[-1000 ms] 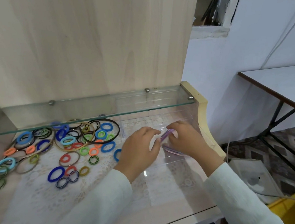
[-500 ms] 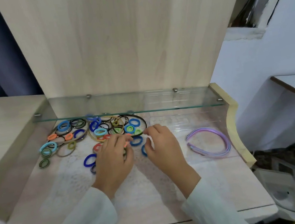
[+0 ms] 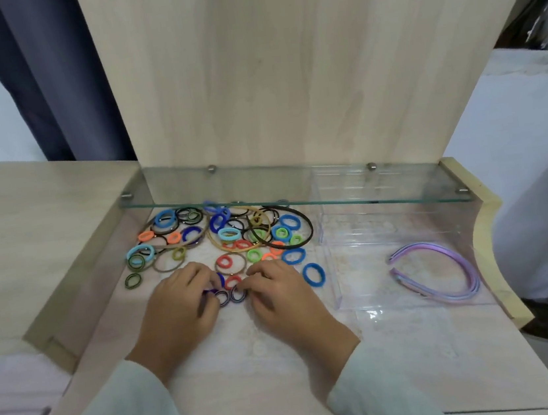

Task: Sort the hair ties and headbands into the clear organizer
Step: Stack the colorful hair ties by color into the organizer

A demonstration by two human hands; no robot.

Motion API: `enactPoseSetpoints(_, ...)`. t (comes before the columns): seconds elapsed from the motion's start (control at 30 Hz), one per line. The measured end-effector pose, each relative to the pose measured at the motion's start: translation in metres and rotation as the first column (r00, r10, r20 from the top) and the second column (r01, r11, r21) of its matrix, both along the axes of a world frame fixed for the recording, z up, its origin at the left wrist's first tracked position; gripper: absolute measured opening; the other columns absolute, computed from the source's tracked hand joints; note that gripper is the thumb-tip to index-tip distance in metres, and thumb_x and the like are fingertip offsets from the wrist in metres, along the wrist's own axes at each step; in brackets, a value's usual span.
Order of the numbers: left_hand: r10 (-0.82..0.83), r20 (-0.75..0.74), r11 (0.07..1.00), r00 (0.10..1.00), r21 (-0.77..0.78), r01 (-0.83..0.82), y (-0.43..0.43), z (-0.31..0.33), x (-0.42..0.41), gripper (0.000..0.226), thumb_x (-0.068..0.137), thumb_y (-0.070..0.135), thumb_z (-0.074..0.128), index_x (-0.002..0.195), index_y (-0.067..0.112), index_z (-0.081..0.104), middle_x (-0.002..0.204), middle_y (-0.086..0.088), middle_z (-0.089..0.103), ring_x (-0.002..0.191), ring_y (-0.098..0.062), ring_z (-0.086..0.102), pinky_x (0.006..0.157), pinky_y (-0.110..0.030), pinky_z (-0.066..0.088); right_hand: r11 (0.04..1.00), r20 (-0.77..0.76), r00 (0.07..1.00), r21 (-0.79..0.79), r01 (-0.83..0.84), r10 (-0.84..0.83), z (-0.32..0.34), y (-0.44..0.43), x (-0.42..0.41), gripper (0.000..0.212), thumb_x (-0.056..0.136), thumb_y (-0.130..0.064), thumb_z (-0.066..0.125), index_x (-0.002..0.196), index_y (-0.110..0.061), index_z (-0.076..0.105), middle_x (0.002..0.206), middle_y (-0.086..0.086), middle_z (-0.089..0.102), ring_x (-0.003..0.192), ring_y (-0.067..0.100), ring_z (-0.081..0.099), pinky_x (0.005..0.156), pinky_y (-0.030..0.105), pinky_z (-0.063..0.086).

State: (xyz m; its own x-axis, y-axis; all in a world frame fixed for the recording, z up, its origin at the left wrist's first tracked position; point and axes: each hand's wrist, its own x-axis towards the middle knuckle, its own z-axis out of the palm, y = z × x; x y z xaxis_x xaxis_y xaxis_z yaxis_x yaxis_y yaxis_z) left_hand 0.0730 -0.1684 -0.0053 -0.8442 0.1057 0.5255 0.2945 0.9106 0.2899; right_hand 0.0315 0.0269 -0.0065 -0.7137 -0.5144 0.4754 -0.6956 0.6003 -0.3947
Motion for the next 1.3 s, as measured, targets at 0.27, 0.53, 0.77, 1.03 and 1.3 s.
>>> enactPoseSetpoints(0.27, -0.067, 0.036, 0.997, 0.997, 0.047, 0.065, -0.003, -0.004, 0.001, 0.020, 0.072, 0.017, 0.043, 0.079, 0.021, 0.062, 0.092, 0.009, 0.059, 0.076, -0.018, 0.057, 0.063, -0.035, 0.045, 0.992, 0.017, 0.998, 0.106, -0.069, 0.067, -0.001, 0.002, -0.002, 0.025, 0.083, -0.018, 0.053, 0.102, -0.023, 0.070, 0.114, -0.009, 0.062, 0.111, 0.013, 0.051, 0.087, 0.033, 0.045)
enactPoseSetpoints(0.53, -0.086, 0.054, 0.996, 0.995, 0.036, 0.084, -0.004, -0.007, 0.001, 0.014, 0.072, 0.020, 0.053, 0.079, 0.025, 0.065, 0.093, 0.012, 0.060, 0.080, -0.013, 0.058, 0.068, -0.032, 0.045, 0.996, 0.035, 0.998, 0.082, 0.039, -0.042, -0.001, 0.014, -0.009, 0.015, 0.087, -0.028, 0.056, 0.099, -0.026, 0.066, 0.103, -0.016, 0.061, 0.109, 0.006, 0.048, 0.091, 0.028, 0.038)
enactPoseSetpoints(0.77, -0.083, 0.047, 0.996, 0.995, -0.039, 0.085, -0.005, -0.008, 0.000, 0.011, 0.077, 0.026, 0.055, 0.083, 0.029, 0.064, 0.096, 0.016, 0.062, 0.091, -0.011, 0.060, 0.075, -0.035, 0.045, 0.969, -0.005, 0.973, 0.093, 0.230, -0.230, -0.010, 0.018, -0.016, 0.018, 0.086, -0.039, 0.053, 0.092, -0.025, 0.062, 0.099, -0.013, 0.061, 0.107, 0.012, 0.050, 0.090, 0.031, 0.039)
enactPoseSetpoints(1.03, -0.091, 0.083, 0.995, 0.992, -0.035, 0.095, -0.009, -0.014, -0.008, 0.014, 0.088, 0.035, 0.056, 0.096, 0.032, 0.068, 0.103, 0.015, 0.060, 0.093, -0.009, 0.058, 0.075, -0.032, 0.047, 0.972, -0.044, 0.973, 0.059, 0.227, -0.225, -0.012, 0.017, -0.015, 0.023, 0.087, -0.044, 0.053, 0.093, -0.027, 0.067, 0.102, -0.011, 0.061, 0.106, 0.014, 0.052, 0.089, 0.034, 0.039)
enactPoseSetpoints(1.3, -0.101, 0.036, 0.995, 0.994, -0.009, 0.101, 0.003, -0.013, -0.007, 0.012, 0.088, 0.037, 0.058, 0.091, 0.032, 0.069, 0.111, 0.013, 0.060, 0.103, -0.010, 0.058, 0.084, -0.037, 0.044, 0.976, -0.060, 0.974, -0.008, 0.217, -0.217, -0.016, 0.018, -0.018, 0.014, 0.087, -0.033, 0.059, 0.091, -0.024, 0.069, 0.101, -0.008, 0.060, 0.103, 0.016, 0.052, 0.087, 0.033, 0.039)
